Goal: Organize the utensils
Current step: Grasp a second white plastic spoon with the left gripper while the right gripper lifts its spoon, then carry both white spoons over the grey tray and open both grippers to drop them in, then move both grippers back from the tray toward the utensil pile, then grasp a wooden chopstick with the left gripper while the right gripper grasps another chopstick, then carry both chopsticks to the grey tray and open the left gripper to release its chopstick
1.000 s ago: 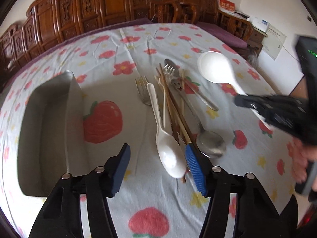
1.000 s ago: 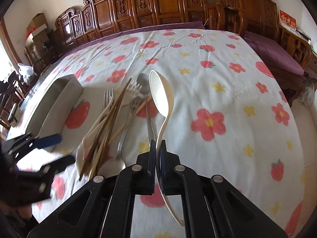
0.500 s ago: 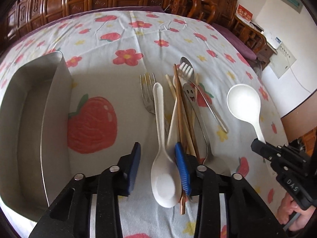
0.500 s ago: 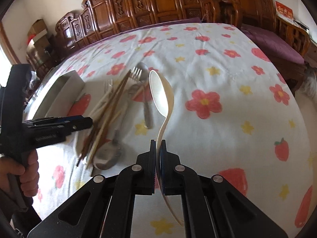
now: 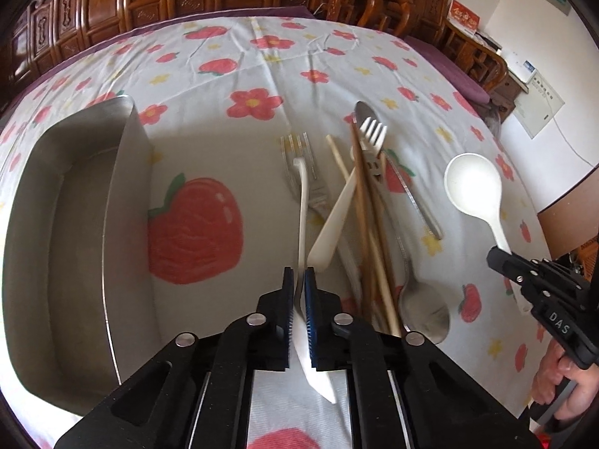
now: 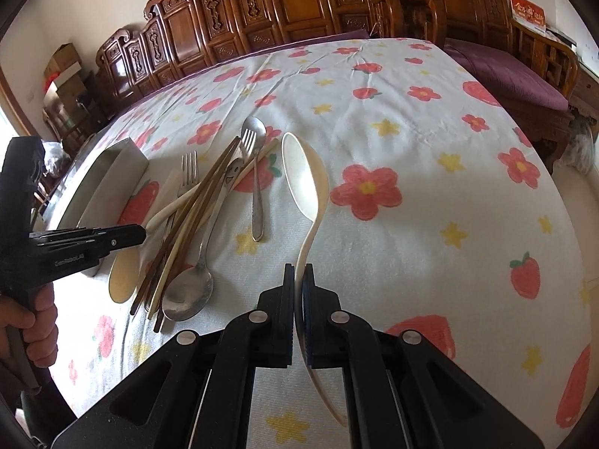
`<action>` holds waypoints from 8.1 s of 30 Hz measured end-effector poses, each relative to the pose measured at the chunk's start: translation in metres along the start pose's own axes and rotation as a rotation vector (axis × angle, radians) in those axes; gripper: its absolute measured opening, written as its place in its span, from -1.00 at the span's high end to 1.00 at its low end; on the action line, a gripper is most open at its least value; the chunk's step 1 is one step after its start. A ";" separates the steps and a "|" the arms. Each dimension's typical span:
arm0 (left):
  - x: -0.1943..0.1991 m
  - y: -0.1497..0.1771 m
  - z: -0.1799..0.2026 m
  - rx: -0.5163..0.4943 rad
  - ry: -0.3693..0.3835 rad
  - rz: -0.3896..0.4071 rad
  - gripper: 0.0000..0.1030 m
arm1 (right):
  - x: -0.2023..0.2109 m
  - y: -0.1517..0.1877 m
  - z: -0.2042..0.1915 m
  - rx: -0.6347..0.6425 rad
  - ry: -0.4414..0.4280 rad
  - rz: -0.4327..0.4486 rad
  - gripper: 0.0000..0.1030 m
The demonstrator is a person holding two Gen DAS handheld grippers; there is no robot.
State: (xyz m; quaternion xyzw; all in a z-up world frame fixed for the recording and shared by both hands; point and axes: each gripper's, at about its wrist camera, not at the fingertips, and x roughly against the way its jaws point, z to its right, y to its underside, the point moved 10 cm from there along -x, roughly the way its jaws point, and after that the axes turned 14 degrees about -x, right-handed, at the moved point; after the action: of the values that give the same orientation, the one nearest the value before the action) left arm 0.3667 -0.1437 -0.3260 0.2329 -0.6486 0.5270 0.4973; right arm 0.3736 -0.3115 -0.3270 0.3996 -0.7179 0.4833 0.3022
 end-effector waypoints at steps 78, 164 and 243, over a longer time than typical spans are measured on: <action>0.144 0.043 -0.180 0.004 -0.124 0.154 0.90 | -0.054 0.014 -0.318 0.156 -0.190 -0.114 0.90; 0.000 0.007 0.048 -0.188 0.111 -0.023 0.74 | 0.039 0.067 -0.069 0.093 0.005 -0.058 0.55; 0.128 0.027 -0.049 -0.069 0.045 0.154 0.91 | -0.016 -0.011 -0.130 -0.033 -0.008 -0.055 0.88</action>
State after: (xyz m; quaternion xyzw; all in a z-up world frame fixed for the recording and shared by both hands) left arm 0.3128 -0.0615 -0.2266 0.1533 -0.6710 0.5462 0.4775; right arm 0.3978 -0.1873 -0.2896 0.4161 -0.7159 0.4612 0.3189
